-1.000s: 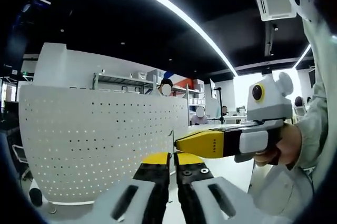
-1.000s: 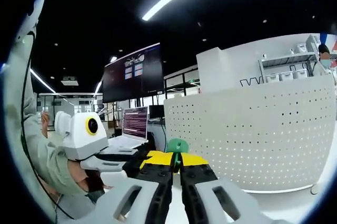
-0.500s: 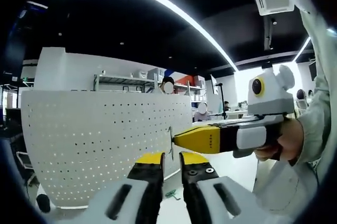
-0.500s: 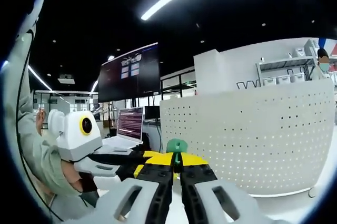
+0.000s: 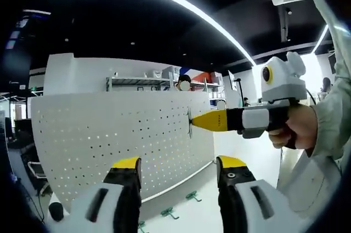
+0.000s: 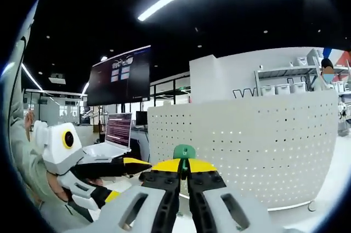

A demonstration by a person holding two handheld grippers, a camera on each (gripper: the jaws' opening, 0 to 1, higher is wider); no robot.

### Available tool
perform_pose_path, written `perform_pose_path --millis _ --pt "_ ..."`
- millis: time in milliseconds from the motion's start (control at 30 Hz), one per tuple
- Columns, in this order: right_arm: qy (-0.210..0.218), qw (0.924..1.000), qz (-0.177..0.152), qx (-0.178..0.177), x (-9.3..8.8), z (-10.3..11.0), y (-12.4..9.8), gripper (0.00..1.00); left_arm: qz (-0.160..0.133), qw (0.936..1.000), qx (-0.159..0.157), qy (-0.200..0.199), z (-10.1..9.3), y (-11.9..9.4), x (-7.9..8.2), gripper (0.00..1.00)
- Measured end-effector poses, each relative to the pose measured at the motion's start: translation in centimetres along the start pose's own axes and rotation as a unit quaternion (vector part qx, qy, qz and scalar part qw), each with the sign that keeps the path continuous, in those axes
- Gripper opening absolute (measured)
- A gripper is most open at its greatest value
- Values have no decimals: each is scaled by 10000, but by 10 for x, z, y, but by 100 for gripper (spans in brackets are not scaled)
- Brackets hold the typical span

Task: Insert the hook assembly into the mounting plate slot until the hook locks in place.

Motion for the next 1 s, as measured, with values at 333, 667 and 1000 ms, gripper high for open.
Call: perform_pose_path --millis 333,667,1000 --pt "-245 9982 -167 -516 17 -39 12 1 78 10000 5 38 2 -5 -10 60" --pt "-292 9961 -352 -755 34 -54 36 1 132 9999 -35 -42 1 -6 -18 61" --pt "-202 9944 -404 -958 43 -71 69 1 84 9999 -65 -109 1 -3 -23 59"
Point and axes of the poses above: the point that each gripper's makers call its tool centre point, and the gripper's own axes: y roughly forward along the fingers, z roughly to its left, x roughly out of its top, the point moved 1 cm from there along -y, roughly backward along the fingers, and after that the axes turned 5 degrees about z, right-handed, at the moved point
